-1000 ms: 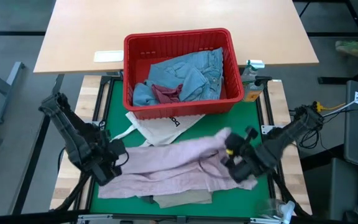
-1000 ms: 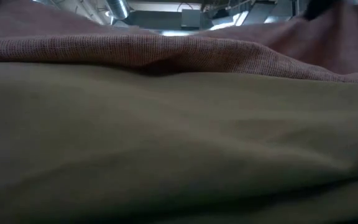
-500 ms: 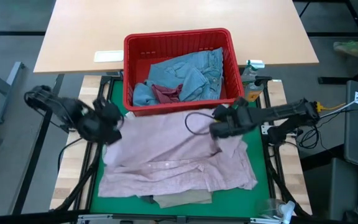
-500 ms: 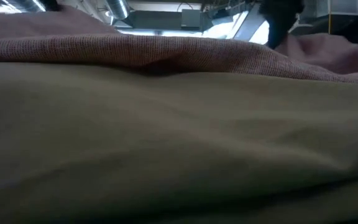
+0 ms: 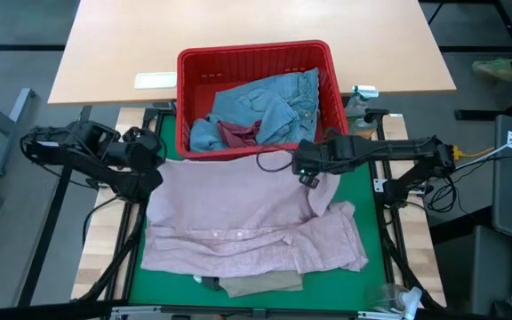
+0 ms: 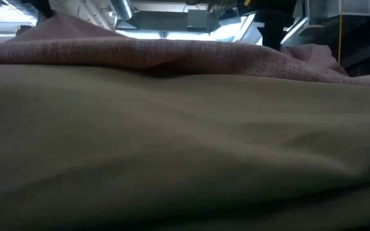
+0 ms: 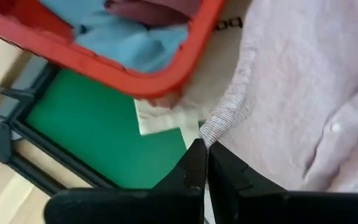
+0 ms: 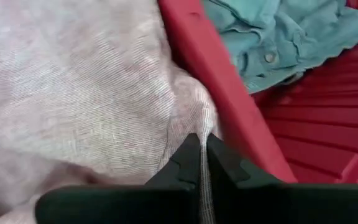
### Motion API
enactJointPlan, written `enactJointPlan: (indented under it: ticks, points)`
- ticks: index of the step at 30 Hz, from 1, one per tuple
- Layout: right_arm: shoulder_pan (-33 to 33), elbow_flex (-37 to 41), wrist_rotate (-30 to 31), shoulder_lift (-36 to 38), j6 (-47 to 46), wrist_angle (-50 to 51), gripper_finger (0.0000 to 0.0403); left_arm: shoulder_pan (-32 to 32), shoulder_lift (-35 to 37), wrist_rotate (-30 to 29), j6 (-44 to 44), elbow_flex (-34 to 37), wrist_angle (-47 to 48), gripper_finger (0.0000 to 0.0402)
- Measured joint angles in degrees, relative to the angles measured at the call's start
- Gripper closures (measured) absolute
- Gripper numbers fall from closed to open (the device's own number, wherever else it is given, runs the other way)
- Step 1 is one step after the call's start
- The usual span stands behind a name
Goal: Fold laundry
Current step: Fold the pink shirt
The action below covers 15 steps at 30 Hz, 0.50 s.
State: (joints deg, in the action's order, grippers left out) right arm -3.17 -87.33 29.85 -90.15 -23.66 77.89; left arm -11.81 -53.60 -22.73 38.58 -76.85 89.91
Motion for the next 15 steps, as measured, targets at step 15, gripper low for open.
enactJointPlan:
  ticks: [15]
  points:
    - [-24.82,5.25,-4.1,-0.02,-12.12,-3.36,0.0388,-16.58,-4.04,14.9,15.58,16.98,-3.52,0.0401]
